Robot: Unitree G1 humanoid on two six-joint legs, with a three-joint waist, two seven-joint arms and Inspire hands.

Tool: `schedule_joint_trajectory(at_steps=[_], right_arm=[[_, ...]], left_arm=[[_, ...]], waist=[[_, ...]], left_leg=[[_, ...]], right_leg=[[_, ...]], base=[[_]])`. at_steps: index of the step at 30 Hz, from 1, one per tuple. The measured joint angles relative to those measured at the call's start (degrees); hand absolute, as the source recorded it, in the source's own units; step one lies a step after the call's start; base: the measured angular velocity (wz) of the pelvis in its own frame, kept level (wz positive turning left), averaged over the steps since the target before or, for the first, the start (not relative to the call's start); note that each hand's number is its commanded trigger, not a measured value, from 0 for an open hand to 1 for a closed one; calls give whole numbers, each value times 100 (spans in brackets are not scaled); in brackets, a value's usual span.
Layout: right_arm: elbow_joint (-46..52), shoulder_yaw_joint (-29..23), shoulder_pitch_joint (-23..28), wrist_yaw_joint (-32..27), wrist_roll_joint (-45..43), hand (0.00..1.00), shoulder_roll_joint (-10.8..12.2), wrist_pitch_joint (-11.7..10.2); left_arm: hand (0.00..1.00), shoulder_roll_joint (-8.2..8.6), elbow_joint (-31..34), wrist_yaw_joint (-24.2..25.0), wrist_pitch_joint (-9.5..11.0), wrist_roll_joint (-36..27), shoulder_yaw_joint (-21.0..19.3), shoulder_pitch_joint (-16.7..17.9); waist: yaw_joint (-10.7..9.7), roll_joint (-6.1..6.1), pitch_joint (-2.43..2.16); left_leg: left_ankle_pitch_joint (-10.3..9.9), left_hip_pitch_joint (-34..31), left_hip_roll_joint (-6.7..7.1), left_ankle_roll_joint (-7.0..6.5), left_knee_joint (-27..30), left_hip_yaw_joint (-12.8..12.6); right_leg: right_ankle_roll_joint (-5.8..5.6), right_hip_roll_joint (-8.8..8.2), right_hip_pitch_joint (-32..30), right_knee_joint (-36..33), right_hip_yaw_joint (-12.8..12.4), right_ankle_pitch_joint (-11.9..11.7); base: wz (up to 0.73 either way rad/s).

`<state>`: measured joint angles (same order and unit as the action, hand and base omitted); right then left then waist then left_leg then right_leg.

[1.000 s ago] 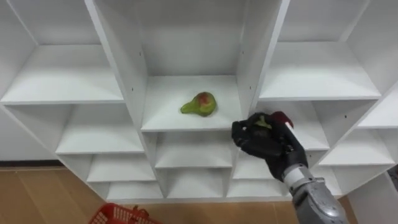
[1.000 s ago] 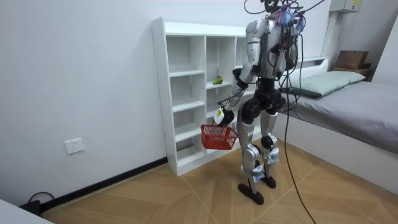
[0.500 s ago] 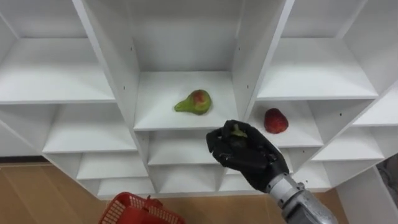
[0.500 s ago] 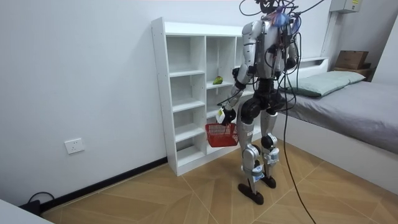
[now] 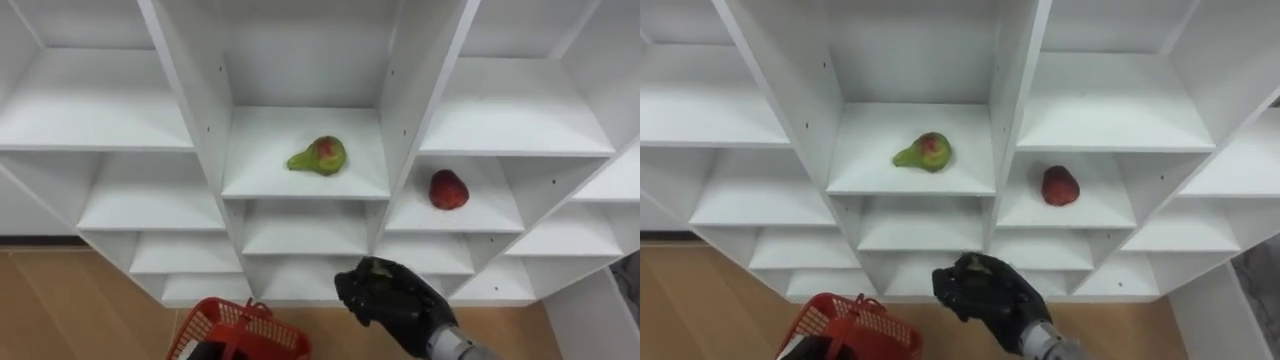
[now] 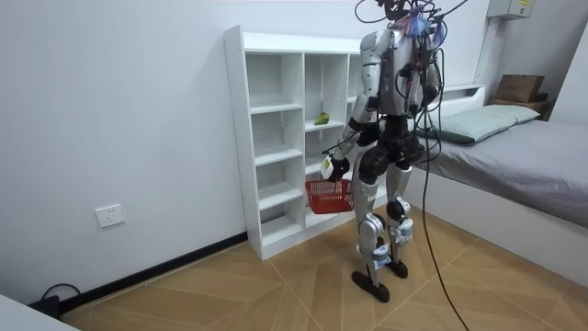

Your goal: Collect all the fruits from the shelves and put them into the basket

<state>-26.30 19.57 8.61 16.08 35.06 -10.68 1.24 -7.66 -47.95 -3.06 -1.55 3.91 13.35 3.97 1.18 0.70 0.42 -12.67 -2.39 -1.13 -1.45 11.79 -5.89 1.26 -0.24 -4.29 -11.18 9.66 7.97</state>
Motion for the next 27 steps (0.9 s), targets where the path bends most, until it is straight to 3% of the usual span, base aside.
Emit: schedule_joint_trajectory(at_steps=[9,12,19,23,27], right_arm=[[-1097,344,-604,-98,91,100,92,8],[-1488,411,-782,-90,100,100,211,11],[-1894,456,-911,-93,260,100,246,27],[-2120,469,-1117,-121,578,100,243,76],[-2757,508,-1595,-170,913,100,379,75]], left_arm=[[100,12,-121,294,-33,21,386,-311],[100,20,-168,391,-77,21,384,-355],[100,36,-159,537,-91,23,388,-381],[100,50,-153,627,-101,14,543,-505],[100,94,-175,649,-100,18,606,-631]], waist=[[-82,38,23],[-72,67,36],[-50,52,26],[-13,-21,19],[99,-138,40]], left_leg=[[7,-256,20,-7,177,228],[16,-314,66,-22,185,300],[49,-551,104,-48,245,463],[71,-680,153,-44,334,660],[83,-673,167,-49,361,679]], right_leg=[[-4,-86,-90,-39,464,4],[-7,-101,-101,-23,478,6],[-14,-158,-248,-40,653,11],[-15,-192,-262,-37,912,11],[-16,-215,-231,-37,946,12]], base=[[17],[9],[15],[28],[5]])
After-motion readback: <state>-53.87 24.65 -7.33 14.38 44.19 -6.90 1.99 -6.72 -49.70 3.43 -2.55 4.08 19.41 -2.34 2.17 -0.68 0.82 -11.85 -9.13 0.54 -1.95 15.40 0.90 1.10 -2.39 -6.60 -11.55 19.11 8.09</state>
